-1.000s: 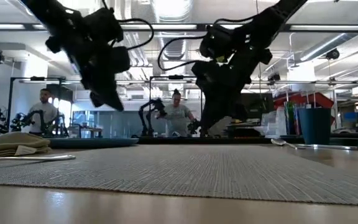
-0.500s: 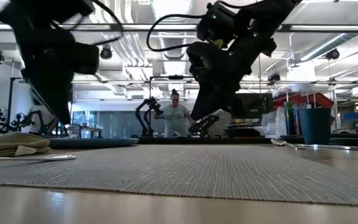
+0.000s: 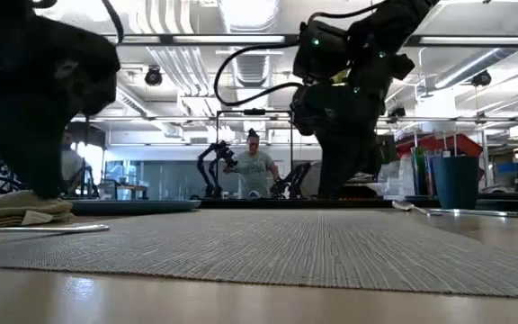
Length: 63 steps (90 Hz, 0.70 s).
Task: Set table place
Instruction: Put the silver fork on the brown table napkin
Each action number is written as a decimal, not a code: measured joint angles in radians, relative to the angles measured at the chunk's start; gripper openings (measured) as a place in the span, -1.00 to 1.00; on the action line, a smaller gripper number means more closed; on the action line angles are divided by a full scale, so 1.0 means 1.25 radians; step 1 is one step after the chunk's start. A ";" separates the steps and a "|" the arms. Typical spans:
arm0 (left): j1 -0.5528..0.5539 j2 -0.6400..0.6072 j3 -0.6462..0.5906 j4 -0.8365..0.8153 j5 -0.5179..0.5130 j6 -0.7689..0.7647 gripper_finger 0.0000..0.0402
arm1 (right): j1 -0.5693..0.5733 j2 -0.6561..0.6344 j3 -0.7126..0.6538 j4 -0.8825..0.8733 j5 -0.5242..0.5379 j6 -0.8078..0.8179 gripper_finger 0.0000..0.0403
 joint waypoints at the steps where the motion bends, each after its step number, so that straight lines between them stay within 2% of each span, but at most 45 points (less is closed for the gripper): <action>1: 0.000 0.006 0.005 -0.002 0.004 0.002 -0.95 | 0.000 0.000 0.000 0.000 -0.001 -0.002 -0.93; 19: 0.000 0.064 0.084 -0.061 0.018 0.031 -0.69 | 0.000 -0.011 0.000 -0.005 -0.002 -0.027 -0.62; 42: 0.000 0.085 0.084 -0.090 0.053 0.002 -0.33 | -0.001 -0.016 -0.003 -0.012 -0.002 -0.041 -0.20; 53: 0.000 0.085 0.084 -0.084 0.055 0.004 -0.25 | -0.001 -0.016 -0.005 -0.016 -0.002 -0.045 -0.11; 63: 0.000 0.085 0.084 -0.082 0.058 0.015 -0.28 | -0.001 -0.016 -0.007 -0.015 -0.002 -0.045 -0.10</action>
